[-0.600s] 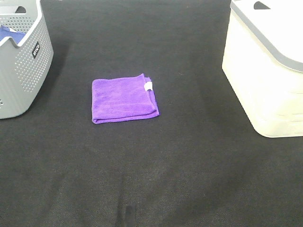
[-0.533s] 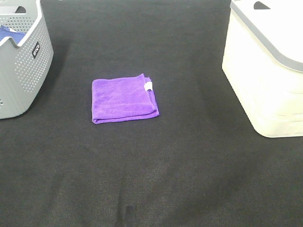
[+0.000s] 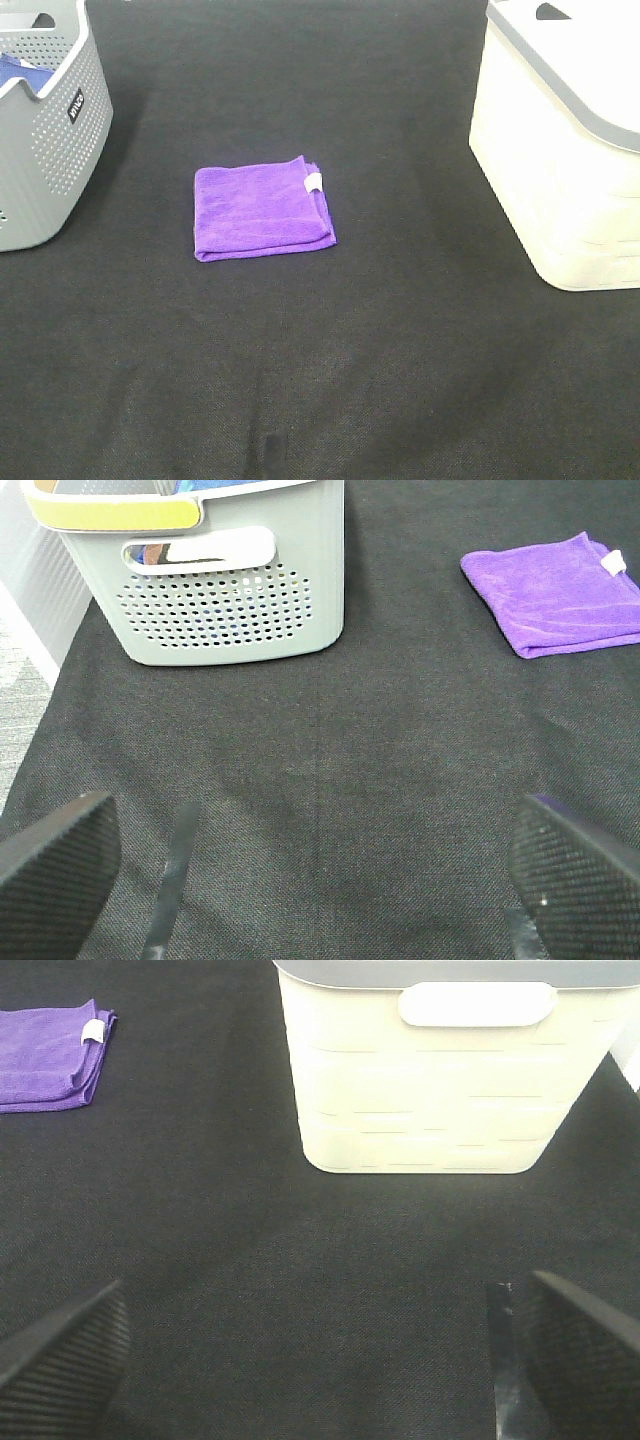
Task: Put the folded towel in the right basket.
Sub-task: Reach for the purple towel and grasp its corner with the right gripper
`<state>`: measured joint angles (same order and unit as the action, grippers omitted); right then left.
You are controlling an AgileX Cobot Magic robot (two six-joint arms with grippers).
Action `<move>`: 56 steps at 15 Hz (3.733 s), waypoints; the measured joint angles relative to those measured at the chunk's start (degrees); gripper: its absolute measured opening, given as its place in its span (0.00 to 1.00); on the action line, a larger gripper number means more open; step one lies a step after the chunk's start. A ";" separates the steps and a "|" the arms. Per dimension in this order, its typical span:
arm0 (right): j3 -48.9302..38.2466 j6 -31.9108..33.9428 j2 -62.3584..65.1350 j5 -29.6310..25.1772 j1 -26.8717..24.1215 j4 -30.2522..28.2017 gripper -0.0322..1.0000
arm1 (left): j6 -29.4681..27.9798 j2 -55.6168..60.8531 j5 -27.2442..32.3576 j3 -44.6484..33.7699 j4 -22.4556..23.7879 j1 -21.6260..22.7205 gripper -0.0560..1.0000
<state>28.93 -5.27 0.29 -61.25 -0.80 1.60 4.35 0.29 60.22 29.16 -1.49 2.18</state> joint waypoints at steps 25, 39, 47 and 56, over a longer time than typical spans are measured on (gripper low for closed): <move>0.00 0.00 0.00 0.00 0.00 0.00 0.96 | 0.00 0.00 0.00 0.00 0.00 0.00 0.99; 0.06 -0.06 -0.69 0.00 0.00 -0.23 0.96 | 0.00 0.00 0.00 0.00 0.00 0.00 0.99; 41.65 3.04 -56.55 -7.85 0.00 3.15 0.96 | 0.00 0.00 0.00 0.00 0.00 0.00 0.99; 68.70 -4.35 -109.26 -0.29 14.21 27.44 0.95 | 0.00 0.00 0.00 0.00 0.00 0.00 0.99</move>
<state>97.63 -9.63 -108.98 -61.54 13.41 29.05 4.35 0.29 60.22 29.16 -1.49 2.18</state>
